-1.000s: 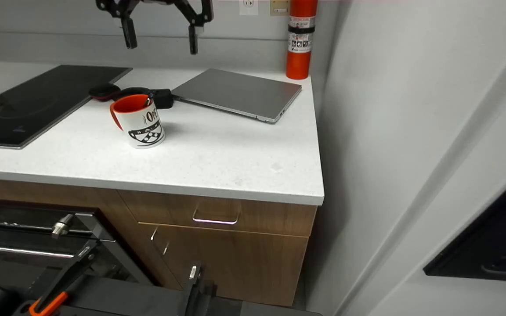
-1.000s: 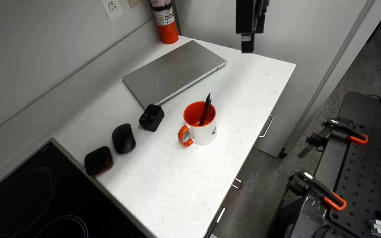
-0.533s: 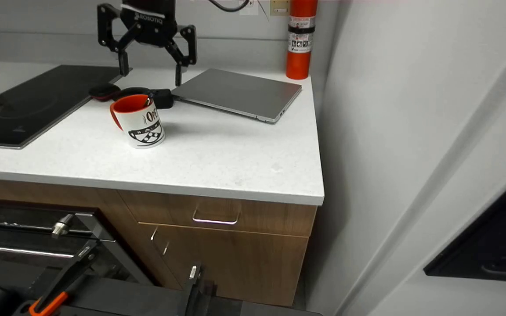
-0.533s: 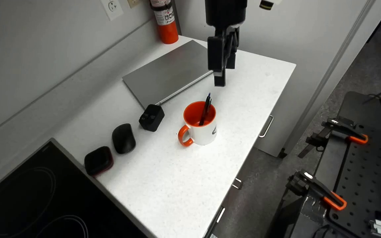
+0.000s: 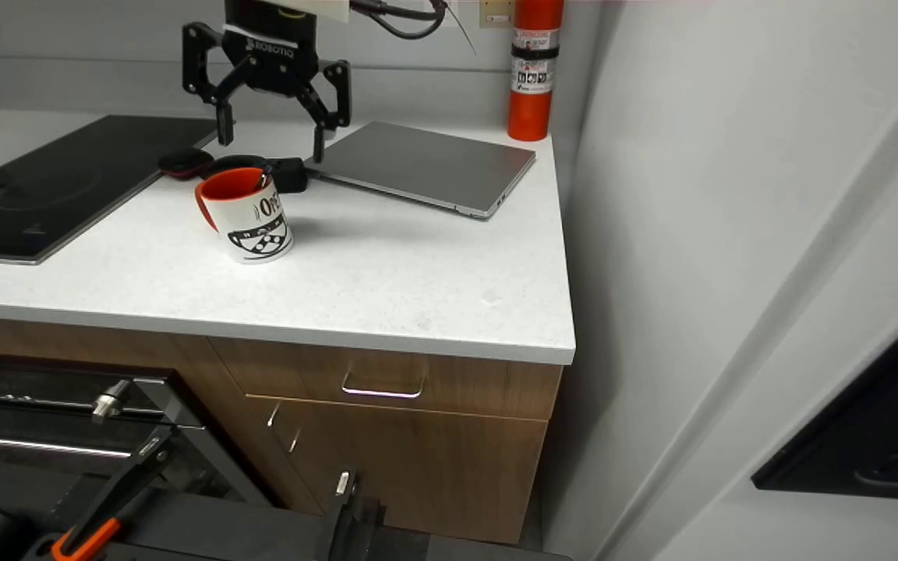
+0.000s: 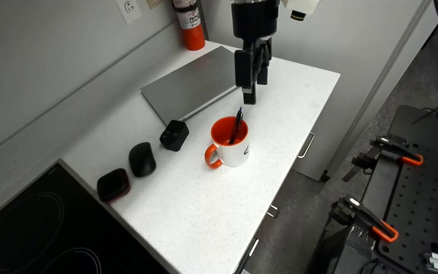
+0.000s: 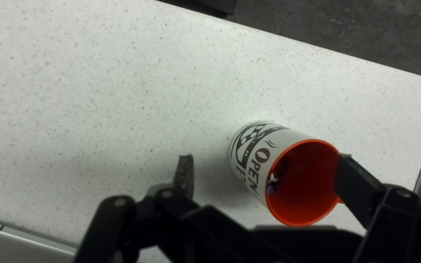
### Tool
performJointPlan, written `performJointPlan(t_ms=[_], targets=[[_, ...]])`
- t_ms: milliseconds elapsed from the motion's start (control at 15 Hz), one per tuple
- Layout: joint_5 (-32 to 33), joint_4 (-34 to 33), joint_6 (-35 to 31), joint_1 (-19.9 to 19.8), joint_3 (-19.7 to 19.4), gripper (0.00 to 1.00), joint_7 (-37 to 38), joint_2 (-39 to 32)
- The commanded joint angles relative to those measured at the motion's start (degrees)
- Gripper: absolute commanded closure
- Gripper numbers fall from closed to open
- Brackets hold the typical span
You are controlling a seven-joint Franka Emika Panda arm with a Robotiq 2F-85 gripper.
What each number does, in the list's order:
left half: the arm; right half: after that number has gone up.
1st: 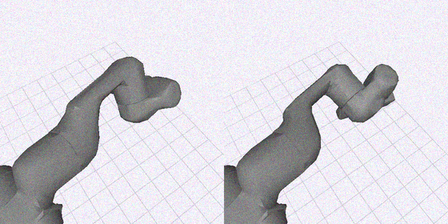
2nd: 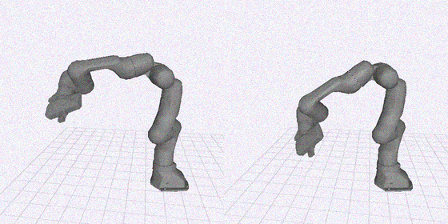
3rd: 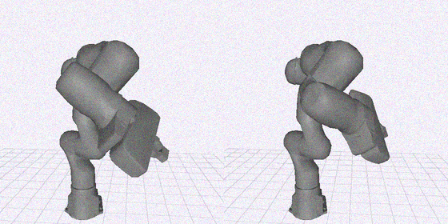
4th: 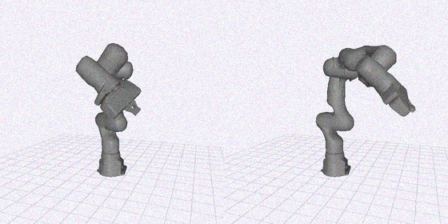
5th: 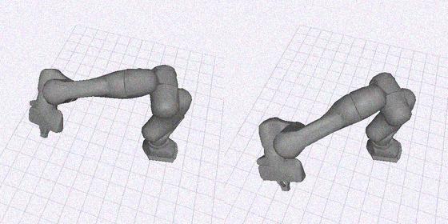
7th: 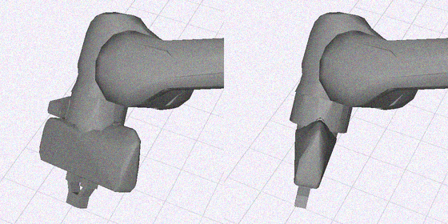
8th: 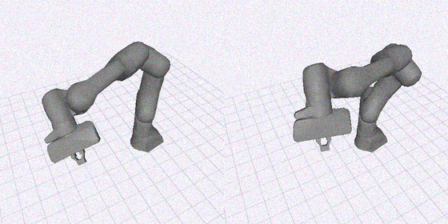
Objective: Move pen from the mug to the table
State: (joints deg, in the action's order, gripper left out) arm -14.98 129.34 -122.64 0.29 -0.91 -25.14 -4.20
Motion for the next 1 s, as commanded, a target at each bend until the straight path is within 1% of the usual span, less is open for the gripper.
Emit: performJointPlan(t_ms=[0,400,667,733,800,867,933], targets=[[-3.37,-2.66,0.09,-1.4,0.37,0.0,-0.71,-3.6],[-9.04,-6.12,-0.73,-2.67,1.35,0.0,-1.18,-9.03],[-10.82,-7.81,-0.47,-3.14,2.29,0.0,-1.11,-11.49],[-11.12,-8.19,0.93,-3.37,2.61,0.0,-1.59,-11.86],[-11.49,-8.44,1.49,-3.57,2.92,0.25,-1.48,-12.21],[-11.76,-8.09,1.85,-3.79,3.3,0.26,-1.81,-12.05],[-11.83,-7.74,1.94,-3.93,3.6,0.35,-1.91,-11.8]])
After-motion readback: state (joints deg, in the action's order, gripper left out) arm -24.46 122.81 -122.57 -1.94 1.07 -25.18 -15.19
